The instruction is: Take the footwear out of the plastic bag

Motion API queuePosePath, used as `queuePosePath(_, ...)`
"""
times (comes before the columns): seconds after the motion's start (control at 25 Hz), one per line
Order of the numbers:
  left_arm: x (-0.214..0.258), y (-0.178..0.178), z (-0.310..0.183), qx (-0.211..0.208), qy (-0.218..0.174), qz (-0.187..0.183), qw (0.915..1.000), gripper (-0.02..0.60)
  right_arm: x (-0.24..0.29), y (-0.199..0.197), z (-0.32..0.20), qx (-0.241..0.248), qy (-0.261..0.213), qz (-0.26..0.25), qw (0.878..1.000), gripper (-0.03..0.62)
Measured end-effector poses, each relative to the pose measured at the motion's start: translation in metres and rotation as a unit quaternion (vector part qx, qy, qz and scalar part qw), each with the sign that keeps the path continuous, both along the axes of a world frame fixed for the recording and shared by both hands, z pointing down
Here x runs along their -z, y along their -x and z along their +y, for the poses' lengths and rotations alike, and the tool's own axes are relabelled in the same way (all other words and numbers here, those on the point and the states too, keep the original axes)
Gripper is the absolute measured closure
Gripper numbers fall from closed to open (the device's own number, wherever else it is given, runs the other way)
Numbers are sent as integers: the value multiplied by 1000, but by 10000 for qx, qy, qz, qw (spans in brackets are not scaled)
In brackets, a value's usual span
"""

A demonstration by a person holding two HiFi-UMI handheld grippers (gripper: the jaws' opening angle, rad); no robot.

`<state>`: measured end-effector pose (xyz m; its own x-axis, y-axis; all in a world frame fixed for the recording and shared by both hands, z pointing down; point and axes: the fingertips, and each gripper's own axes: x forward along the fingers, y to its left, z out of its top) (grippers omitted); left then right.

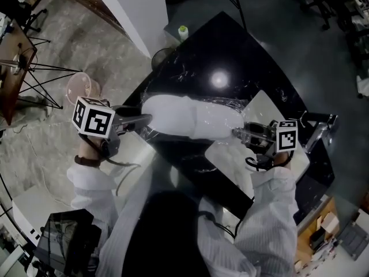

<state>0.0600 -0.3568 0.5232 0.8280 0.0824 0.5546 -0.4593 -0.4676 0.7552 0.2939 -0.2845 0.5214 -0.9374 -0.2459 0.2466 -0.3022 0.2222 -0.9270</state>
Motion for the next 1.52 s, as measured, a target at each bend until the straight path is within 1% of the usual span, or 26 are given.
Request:
queuePosePath(0.12, -1, 3, -1, 54, -48, -36, 10000, 449, 4, 8, -4, 19, -52, -43, 10000, 467)
queuePosePath(0.2, 4, 6, -4, 153, -145, 38, 9998, 469, 11, 10, -5, 45, -166, 0, 9999, 483)
queuePosePath(0.28, 16, 8, -7, 228, -305, 225, 9990, 483, 22, 13, -4, 143, -365, 40, 9992, 493)
queuePosePath(0.36, 36, 8, -9, 259, -469, 516, 9972, 491, 38, 14, -5, 154, -623, 2, 9979, 493)
queuePosePath(0.44, 57, 10, -5, 258, -621, 727, 9951, 502, 57, 17, -3, 79, -854, -144, 9962, 491)
queuePosePath(0.52, 77, 11, -2, 228, -810, 846, 9929, 503, 77, 20, -1, 57, -1064, -270, 9939, 488)
queuePosePath(0.64, 106, 9, 0, 208, -1096, 1091, 9878, 509, 102, 24, -3, 56, -1411, -291, 9896, 482)
queuePosePath(0.8, 133, 10, 4, 213, -1416, 1313, 9810, 511, 133, 24, -2, -102, -1900, -231, 9815, 488)
queuePosePath(0.92, 152, 12, 6, 175, -1702, 1558, 9729, 509, 152, 23, -1, -287, -2277, -123, 9732, 507)
queuePosePath(1.0, 160, 13, 8, 141, -1813, 1681, 9688, 509, 158, 22, -2, -360, -2396, -106, 9701, 510)
queuePosePath(1.2, 164, 15, 7, 134, -1958, 1657, 9665, 512, 164, 11, 0, -522, -2482, -30, 9673, 510)
queuePosePath(1.36, 164, 19, 8, 228, -2015, 1623, 9657, 569, 169, -4, 6, -693, -2573, 93, 9638, 511)
queuePosePath(1.52, 162, 27, 5, 396, -2077, 1449, 9666, 580, 168, -21, 6, -931, -2603, 373, 9603, 511)
